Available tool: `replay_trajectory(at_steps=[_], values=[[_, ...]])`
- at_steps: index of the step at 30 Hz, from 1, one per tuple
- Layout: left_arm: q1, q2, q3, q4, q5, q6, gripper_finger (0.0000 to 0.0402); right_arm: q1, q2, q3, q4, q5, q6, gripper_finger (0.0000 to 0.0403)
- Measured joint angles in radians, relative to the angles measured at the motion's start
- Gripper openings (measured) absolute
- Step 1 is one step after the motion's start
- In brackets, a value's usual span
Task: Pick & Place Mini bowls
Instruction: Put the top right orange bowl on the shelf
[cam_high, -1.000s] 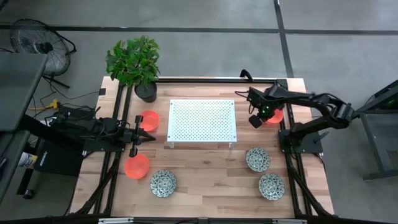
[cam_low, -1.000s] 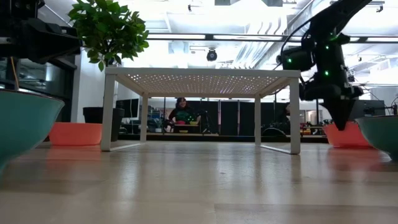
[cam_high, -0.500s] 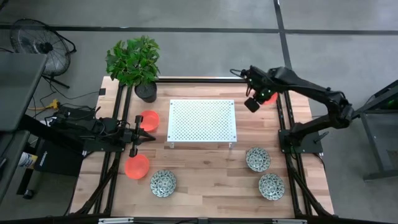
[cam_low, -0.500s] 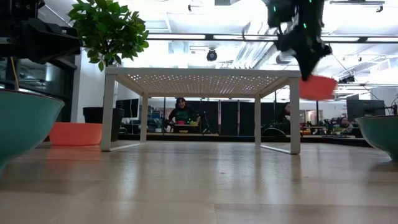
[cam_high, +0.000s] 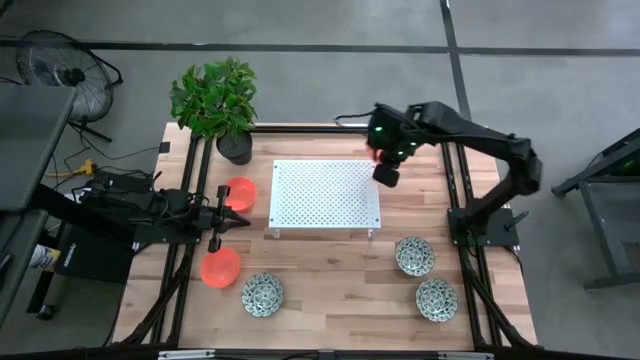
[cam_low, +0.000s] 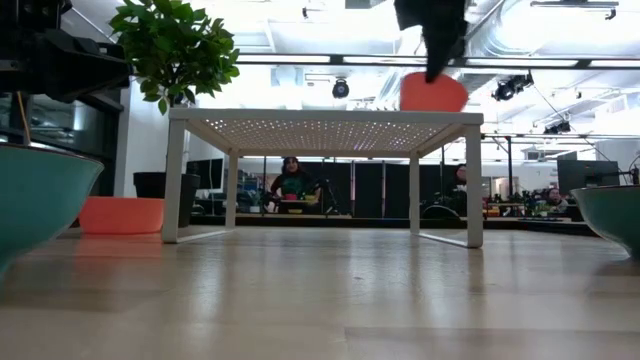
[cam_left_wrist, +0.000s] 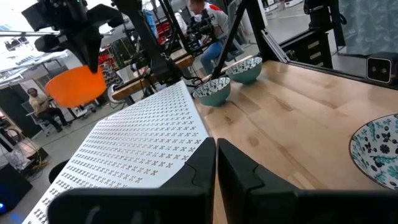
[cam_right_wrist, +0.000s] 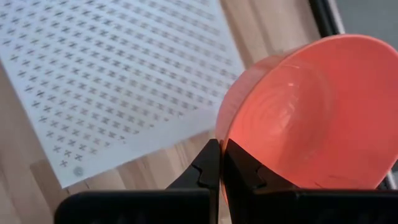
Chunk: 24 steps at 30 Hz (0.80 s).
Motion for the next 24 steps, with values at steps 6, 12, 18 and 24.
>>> replay_trajectory(at_steps=[6, 12, 18, 24], values=[[0.0, 0.0, 0.0, 0.0, 0.003, 0.0, 0.0009, 0.073, 0.191, 0.2, -0.062, 0.001, -0.092, 0.0], [0.0, 0.0, 0.0, 0.0, 0.004, 0.0, 0.0009, 0.122, 0.341, 0.36, -0.078, 0.0, -0.207, 0.0], [0.0, 0.0, 0.0, 0.0, 0.003, 0.0, 0.0009, 0.157, 0.429, 0.464, -0.084, 0.025, -0.315, 0.0], [0.0, 0.0, 0.0, -0.002, 0.003, 0.0, 0.0009, 0.189, 0.451, 0.488, -0.054, 0.018, -0.446, 0.0]])
